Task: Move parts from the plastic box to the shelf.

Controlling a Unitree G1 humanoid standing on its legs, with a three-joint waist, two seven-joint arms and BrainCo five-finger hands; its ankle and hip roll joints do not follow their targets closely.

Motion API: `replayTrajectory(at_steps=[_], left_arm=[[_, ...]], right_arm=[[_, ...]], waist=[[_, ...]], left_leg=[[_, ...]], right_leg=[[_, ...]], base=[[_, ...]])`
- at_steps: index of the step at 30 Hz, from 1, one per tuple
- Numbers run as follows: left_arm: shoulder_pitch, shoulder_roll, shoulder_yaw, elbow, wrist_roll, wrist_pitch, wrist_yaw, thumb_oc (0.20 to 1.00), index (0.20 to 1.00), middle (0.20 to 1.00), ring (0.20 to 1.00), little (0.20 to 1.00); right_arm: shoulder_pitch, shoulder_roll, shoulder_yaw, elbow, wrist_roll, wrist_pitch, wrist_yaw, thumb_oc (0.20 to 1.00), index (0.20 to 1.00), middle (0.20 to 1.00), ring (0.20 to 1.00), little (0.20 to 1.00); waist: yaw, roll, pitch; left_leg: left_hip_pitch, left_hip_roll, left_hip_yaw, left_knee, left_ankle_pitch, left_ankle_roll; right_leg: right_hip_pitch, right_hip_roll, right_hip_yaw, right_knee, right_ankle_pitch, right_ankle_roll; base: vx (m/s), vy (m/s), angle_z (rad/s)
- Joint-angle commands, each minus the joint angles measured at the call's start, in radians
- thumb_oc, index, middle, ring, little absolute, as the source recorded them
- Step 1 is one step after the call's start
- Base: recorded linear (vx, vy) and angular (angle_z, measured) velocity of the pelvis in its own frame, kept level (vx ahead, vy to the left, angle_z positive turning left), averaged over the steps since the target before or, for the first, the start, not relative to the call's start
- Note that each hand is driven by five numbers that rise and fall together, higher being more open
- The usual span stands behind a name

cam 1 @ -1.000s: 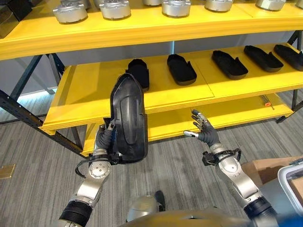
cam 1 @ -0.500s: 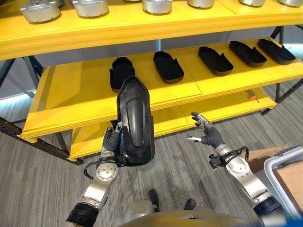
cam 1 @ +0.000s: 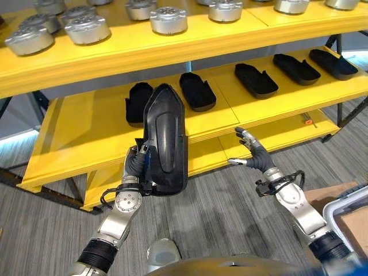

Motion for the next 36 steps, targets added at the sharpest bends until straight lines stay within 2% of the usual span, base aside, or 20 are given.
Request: replayTrajectory(at_steps=[1, 2, 3, 4, 6, 8, 11, 14, 18, 21, 26, 30, 32, 33, 34, 36], left_arm=[[-0.002, 0.021, 0.046, -0.081, -0.020, -0.067, 0.021, 0.200, 0.200, 0.200, 0.200, 0.200], [-0.002, 0.020, 0.043, -0.077, -0.017, -0.077, 0.019, 0.200, 0.200, 0.200, 0.200, 0.200], [-0.003, 0.019, 0.041, -0.076, -0.016, -0.081, 0.019, 0.200, 0.200, 0.200, 0.200, 0.200], [-0.011, 0.017, 0.033, -0.065, -0.009, -0.097, 0.010, 0.200, 0.200, 0.200, 0.200, 0.200], [-0.021, 0.015, 0.026, -0.064, -0.002, -0.100, 0.004, 0.200, 0.200, 0.200, 0.200, 0.200], [-0.025, 0.018, 0.025, -0.064, 0.006, -0.093, -0.002, 0.200, 0.200, 0.200, 0.200, 0.200], [-0.038, 0.039, 0.026, -0.049, 0.030, -0.095, -0.009, 0.200, 0.200, 0.200, 0.200, 0.200], [-0.033, 0.057, 0.032, -0.050, 0.091, -0.124, -0.006, 0.200, 0.200, 0.200, 0.200, 0.200], [-0.005, 0.076, 0.040, -0.087, 0.143, -0.218, 0.042, 0.200, 0.200, 0.200, 0.200, 0.200], [0.023, 0.081, 0.067, -0.124, 0.139, -0.266, 0.093, 0.200, 0.200, 0.200, 0.200, 0.200], [0.026, 0.078, 0.092, -0.123, 0.106, -0.276, 0.087, 0.200, 0.200, 0.200, 0.200, 0.200], [0.004, 0.064, 0.084, -0.104, 0.103, -0.260, 0.058, 0.200, 0.200, 0.200, 0.200, 0.200], [-0.012, 0.061, 0.079, -0.093, 0.105, -0.226, 0.067, 0.200, 0.200, 0.200, 0.200, 0.200], [-0.018, 0.060, 0.075, -0.086, 0.100, -0.209, 0.072, 0.200, 0.200, 0.200, 0.200, 0.200], [-0.023, 0.050, 0.062, -0.083, 0.101, -0.186, 0.078, 0.200, 0.200, 0.200, 0.200, 0.200], [-0.024, 0.041, 0.053, -0.081, 0.102, -0.174, 0.076, 0.200, 0.200, 0.200, 0.200, 0.200]], right_arm=[[0.001, -0.003, 0.004, -0.072, -0.031, -0.058, 0.008, 1.000, 1.000, 1.000, 1.000, 1.000], [0.008, -0.009, 0.003, -0.077, -0.033, -0.064, 0.008, 1.000, 1.000, 1.000, 1.000, 1.000], [0.011, -0.011, 0.003, -0.079, -0.033, -0.066, 0.008, 1.000, 1.000, 1.000, 1.000, 1.000], [0.021, -0.025, -0.003, -0.079, -0.032, -0.081, 0.017, 1.000, 1.000, 1.000, 1.000, 1.000], [0.019, -0.032, -0.006, -0.067, -0.011, -0.087, 0.028, 1.000, 1.000, 1.000, 1.000, 1.000], [0.011, -0.029, -0.007, -0.046, -0.001, -0.088, 0.027, 1.000, 1.000, 1.000, 1.000, 1.000], [0.018, -0.016, -0.025, -0.032, 0.037, -0.047, 0.026, 1.000, 1.000, 1.000, 1.000, 1.000], [0.053, 0.003, -0.048, -0.023, 0.052, -0.048, 0.026, 1.000, 1.000, 1.000, 1.000, 1.000], [0.087, 0.020, -0.071, -0.046, 0.056, -0.061, 0.031, 1.000, 1.000, 1.000, 1.000, 1.000], [0.098, 0.025, -0.075, -0.079, 0.027, -0.068, 0.033, 1.000, 1.000, 1.000, 1.000, 1.000], [0.068, 0.022, -0.051, -0.107, -0.024, -0.063, 0.002, 1.000, 1.000, 1.000, 1.000, 1.000], [0.022, 0.020, -0.029, -0.117, -0.056, -0.059, -0.007, 1.000, 1.000, 1.000, 1.000, 1.000], [0.013, 0.017, -0.021, -0.133, -0.060, -0.068, 0.027, 1.000, 1.000, 1.000, 1.000, 1.000], [0.008, 0.013, -0.014, -0.137, -0.059, -0.075, 0.045, 1.000, 1.000, 1.000, 1.000, 1.000], [-0.004, 0.012, 0.001, -0.143, -0.061, -0.078, 0.068, 1.000, 1.000, 1.000, 1.000, 1.000], [-0.014, 0.016, 0.010, -0.134, -0.070, -0.088, 0.081, 1.000, 1.000, 1.000, 1.000, 1.000]], waist=[[0.055, -0.003, -0.032], [0.048, -0.001, -0.032], [0.045, -0.001, -0.031], [0.032, 0.000, -0.035], [0.030, 0.010, -0.033], [0.035, 0.014, -0.032], [0.037, 0.012, -0.038], [0.042, 0.004, -0.036], [0.054, -0.003, -0.023], [0.085, -0.012, -0.005], [0.128, -0.026, 0.012], [0.164, -0.032, 0.013], [0.156, -0.036, 0.013], [0.149, -0.042, 0.014], [0.138, -0.054, 0.013], [0.134, -0.056, 0.012]], left_leg=[[0.046, 0.121, -0.060, -0.065, 0.117, -0.121], [0.046, 0.145, -0.057, -0.070, 0.136, -0.128], [0.048, 0.150, -0.054, -0.070, 0.138, -0.131], [0.063, 0.165, -0.051, -0.080, 0.122, -0.147], [0.065, 0.164, -0.060, -0.092, 0.122, -0.136], [0.077, 0.137, -0.080, -0.099, 0.084, -0.126], [0.078, 0.068, -0.097, -0.086, 0.010, -0.095], [0.076, 0.016, -0.108, -0.065, -0.043, -0.065], [0.080, -0.031, -0.097, -0.079, -0.056, -0.029], [0.071, -0.065, -0.077, -0.080, -0.071, -0.007], [0.057, -0.133, -0.080, -0.088, -0.096, 0.036], [0.062, -0.160, -0.051, -0.109, -0.101, 0.053], [0.070, -0.169, -0.037, -0.111, -0.114, 0.061], [0.074, -0.167, -0.033, -0.113, -0.113, 0.054], [0.079, -0.167, -0.037, -0.119, -0.107, 0.031], [0.084, -0.166, -0.040, -0.126, -0.104, 0.020]], right_leg=[[-0.096, -0.008, 0.058, 0.050, 0.033, 0.008], [-0.099, -0.021, 0.060, 0.057, 0.030, 0.009], [-0.099, -0.026, 0.059, 0.063, 0.025, 0.011], [-0.102, -0.055, 0.059, 0.080, 0.011, 0.025], [-0.123, -0.074, 0.062, 0.117, 0.014, 0.026], [-0.132, -0.088, 0.080, 0.154, -0.003, 0.034], [-0.134, -0.094, 0.095, 0.169, 0.005, 0.050], [-0.137, -0.104, 0.110, 0.189, 0.006, 0.071], [-0.155, -0.115, 0.096, 0.226, 0.005, 0.093], [-0.158, -0.135, 0.051, 0.235, 0.012, 0.106], [-0.177, -0.169, 0.032, 0.285, 0.046, 0.118], [-0.175, -0.189, -0.033, 0.298, 0.087, 0.125], [-0.196, -0.172, -0.031, 0.312, 0.089, 0.126], [-0.189, -0.131, -0.022, 0.270, 0.077, 0.122], [-0.158, -0.052, 0.000, 0.138, 0.066, 0.109], [-0.144, -0.037, 0.011, 0.078, 0.083, 0.105]], base=[[0.05, 0.371, 0.00], [0.02, 0.278, -0.37], [0.08, 0.393, -0.34], [0.09, 0.419, -0.14], [0.05, 0.503, 0.18], [0.06, 0.427, -0.13], [0.08, 0.410, 0.08], [0.06, 0.364, 0.18], [-0.01, 0.294, 0.15], [-0.05, 0.270, 0.02], [-0.05, 0.221, 0.06], [0.01, 0.133, 0.09], [0.07, 0.051, 0.00], [0.18, -0.085, -0.03], [0.17, -0.105, -0.04], [0.17, -0.117, -0.05]])
